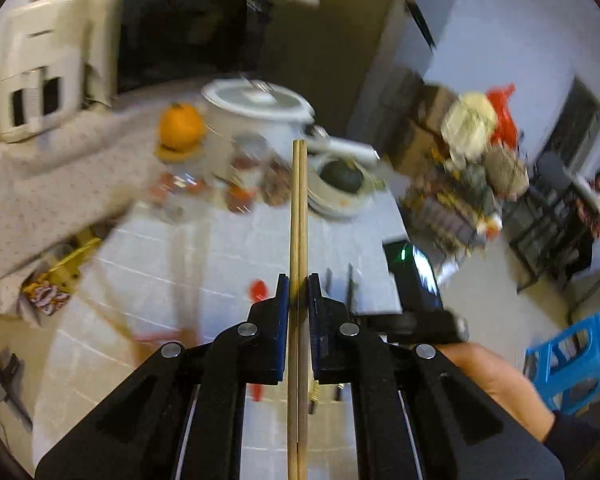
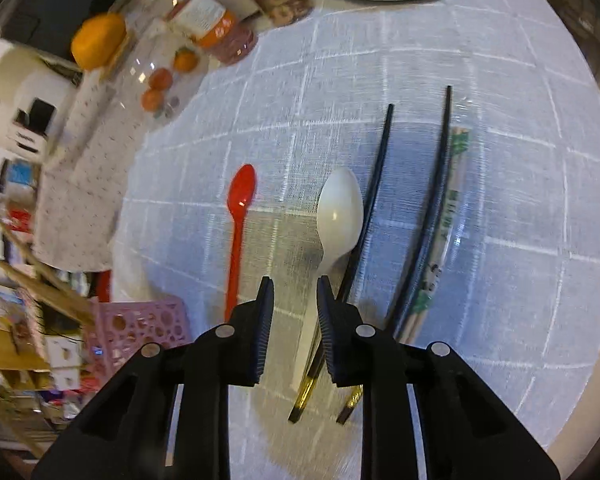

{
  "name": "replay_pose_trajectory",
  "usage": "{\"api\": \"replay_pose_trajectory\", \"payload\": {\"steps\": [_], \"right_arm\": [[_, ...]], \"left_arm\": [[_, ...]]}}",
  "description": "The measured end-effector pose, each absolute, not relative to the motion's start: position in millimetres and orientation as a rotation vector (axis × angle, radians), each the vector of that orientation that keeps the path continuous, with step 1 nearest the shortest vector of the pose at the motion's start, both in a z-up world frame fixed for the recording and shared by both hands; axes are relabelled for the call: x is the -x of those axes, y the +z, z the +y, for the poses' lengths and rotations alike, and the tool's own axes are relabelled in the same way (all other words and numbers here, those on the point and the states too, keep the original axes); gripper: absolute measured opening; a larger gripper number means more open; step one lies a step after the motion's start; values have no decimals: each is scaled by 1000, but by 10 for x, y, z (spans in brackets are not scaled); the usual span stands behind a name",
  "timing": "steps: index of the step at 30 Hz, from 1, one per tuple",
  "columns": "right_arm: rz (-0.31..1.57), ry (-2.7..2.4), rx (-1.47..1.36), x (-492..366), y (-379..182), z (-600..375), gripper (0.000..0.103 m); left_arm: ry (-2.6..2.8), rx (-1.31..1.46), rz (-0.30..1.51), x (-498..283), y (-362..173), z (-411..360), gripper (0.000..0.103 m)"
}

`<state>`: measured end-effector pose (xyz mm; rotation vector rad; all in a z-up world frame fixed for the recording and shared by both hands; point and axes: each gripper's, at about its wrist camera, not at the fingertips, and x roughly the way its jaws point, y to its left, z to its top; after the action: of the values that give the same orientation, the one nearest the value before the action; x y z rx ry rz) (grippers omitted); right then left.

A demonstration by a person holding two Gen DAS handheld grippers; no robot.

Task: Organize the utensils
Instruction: 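Grasp the wooden chopstick with the left gripper while the right gripper grasps the white spoon, then carry the chopstick and white spoon over the pink basket and open both grippers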

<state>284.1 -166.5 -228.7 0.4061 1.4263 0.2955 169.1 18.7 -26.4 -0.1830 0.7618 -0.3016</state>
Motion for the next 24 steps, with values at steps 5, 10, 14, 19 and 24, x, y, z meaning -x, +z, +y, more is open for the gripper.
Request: {"api": "replay_pose_trajectory", "payload": {"steps": [5, 10, 14, 19, 24], "right_arm": [[1458, 197, -284, -2880, -2419, -1500, 21], [1438, 176, -254, -2854, -2425, -1431, 9], [1323, 230, -301, -2779, -2062, -1419, 9], [1106, 333, -407, -2651, -1584, -1470, 9], [891, 424, -495, -2547, -1204, -1482, 9]], "left_arm": [[-256, 248, 719, -1645, -245, 647, 8], [-242, 253, 678, -1555, -183, 839, 8], [-237, 283, 638, -1525, -163, 994, 8], [-221, 303, 585, -1562, -181, 1068, 8], [-187, 302, 543, -1639, -290, 1058, 8]]}}
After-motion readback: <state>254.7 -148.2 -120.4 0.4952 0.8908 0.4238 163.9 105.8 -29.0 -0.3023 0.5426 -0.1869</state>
